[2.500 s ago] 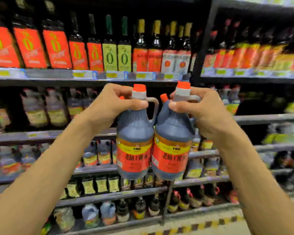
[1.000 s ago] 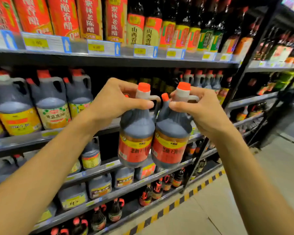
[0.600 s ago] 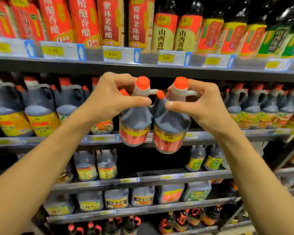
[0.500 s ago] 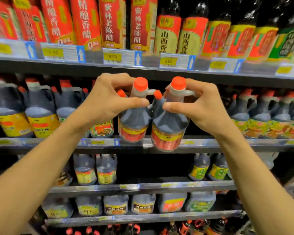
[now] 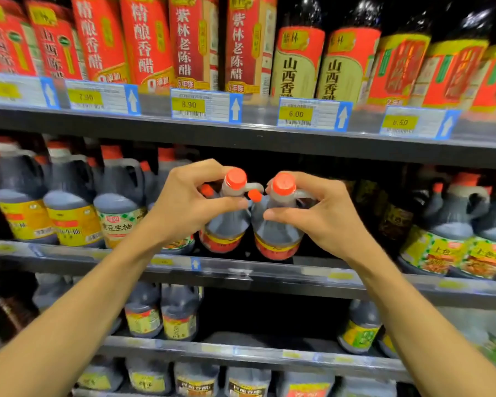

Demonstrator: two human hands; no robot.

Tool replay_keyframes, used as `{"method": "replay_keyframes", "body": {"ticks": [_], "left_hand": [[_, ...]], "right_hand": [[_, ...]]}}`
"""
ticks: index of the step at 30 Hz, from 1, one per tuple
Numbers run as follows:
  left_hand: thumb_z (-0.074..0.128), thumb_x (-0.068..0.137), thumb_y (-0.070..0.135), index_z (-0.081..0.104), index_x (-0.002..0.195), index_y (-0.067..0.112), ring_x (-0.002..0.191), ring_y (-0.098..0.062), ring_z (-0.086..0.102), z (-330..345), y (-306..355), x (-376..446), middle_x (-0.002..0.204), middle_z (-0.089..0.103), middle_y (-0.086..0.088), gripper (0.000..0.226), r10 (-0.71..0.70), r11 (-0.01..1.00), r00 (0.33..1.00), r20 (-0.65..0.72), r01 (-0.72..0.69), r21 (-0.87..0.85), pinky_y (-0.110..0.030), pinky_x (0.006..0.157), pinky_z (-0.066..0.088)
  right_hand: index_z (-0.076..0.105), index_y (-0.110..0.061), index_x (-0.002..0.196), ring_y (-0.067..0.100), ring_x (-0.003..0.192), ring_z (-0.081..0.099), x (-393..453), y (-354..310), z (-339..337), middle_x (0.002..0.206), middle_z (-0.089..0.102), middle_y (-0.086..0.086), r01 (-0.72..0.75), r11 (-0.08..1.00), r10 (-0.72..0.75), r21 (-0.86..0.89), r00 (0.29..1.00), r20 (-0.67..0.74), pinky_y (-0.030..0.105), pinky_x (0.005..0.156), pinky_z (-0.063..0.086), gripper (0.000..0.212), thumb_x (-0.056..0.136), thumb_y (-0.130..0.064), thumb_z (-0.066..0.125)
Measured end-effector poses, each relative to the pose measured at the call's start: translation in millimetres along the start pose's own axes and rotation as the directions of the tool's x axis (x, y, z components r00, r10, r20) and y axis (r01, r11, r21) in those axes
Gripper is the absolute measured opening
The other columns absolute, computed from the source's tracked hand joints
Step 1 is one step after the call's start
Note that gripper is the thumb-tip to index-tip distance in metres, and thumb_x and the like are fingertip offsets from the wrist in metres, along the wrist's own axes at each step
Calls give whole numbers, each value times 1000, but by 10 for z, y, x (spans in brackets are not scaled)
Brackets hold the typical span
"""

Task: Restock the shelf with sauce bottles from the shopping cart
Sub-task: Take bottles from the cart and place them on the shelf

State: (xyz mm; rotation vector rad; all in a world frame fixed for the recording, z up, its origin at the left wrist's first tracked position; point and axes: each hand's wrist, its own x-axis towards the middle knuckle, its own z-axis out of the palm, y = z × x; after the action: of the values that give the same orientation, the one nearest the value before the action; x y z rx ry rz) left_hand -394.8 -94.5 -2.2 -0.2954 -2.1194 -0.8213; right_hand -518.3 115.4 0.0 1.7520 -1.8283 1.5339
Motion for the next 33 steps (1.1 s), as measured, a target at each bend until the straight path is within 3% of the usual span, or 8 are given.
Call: {"method": "replay_keyframes", "body": {"ticks": [5,10,16,18,21,26,30,33], "left_hand": [[81,77,37,71,100,38,82,-17,61,52,-135,-68,91,69,-6,26,-51,999,999,-2,51,18,-23,73,45],[83,77,28,74,101,34,69,-1,52,52,-186,-24,84,69,-12,26,-160,986,987,-23,158,-57,-13,67,39],[76,87,2,82,91,15,52,9,53,164,-312,152,52,62,19,14,-374,906,927,-44,354,-233,-6,58,40],[81,84,10,83,88,17,67,0,61,229,-337,209,68,73,4,8,-405,879,913,-45,375,-295,-20,69,50],[87,68,32,79,97,18,95,-22,67,321,-504,261,104,76,-21,33,-455,842,885,-101,391,-372,-40,88,55],[83,82,12,71,91,16,83,-7,72,507,-685,258,88,76,5,15,-578,782,803,-146,493,-382,-27,79,57],[85,82,14,71,98,10,79,-4,72,559,-684,225,91,76,2,21,-603,772,782,-157,523,-361,-22,73,58],[87,80,19,73,100,12,90,-15,75,566,-666,194,97,78,-2,25,-618,762,770,-155,540,-357,-33,81,61]], "right_hand": [[72,-20,109,5,99,71,-32,150,44,103,75,-12,-28,999,28,35,1000,1,17,87,52,36,78,-10,86],[73,-26,102,0,93,71,30,303,79,96,76,-20,-113,988,116,103,993,-21,15,82,52,33,77,-8,87],[77,-17,94,4,91,73,202,474,100,90,78,-12,-245,950,254,193,967,-22,22,79,58,21,77,-7,87],[77,-10,93,10,89,74,248,534,101,88,79,-3,-266,935,286,235,957,-55,30,81,61,18,78,-3,85],[74,6,97,20,89,73,317,627,109,92,78,15,-310,889,361,335,928,-98,38,86,59,20,78,5,81],[76,-1,95,15,81,74,428,772,181,83,79,1,-394,840,459,373,883,-102,28,79,60,17,80,6,80],[72,-11,90,17,82,76,404,895,245,84,78,0,-417,815,508,403,848,-148,31,78,60,17,80,-2,83],[70,-10,106,23,97,76,272,941,314,102,78,7,-422,784,523,455,844,-117,38,87,61,26,83,-7,81]]}}
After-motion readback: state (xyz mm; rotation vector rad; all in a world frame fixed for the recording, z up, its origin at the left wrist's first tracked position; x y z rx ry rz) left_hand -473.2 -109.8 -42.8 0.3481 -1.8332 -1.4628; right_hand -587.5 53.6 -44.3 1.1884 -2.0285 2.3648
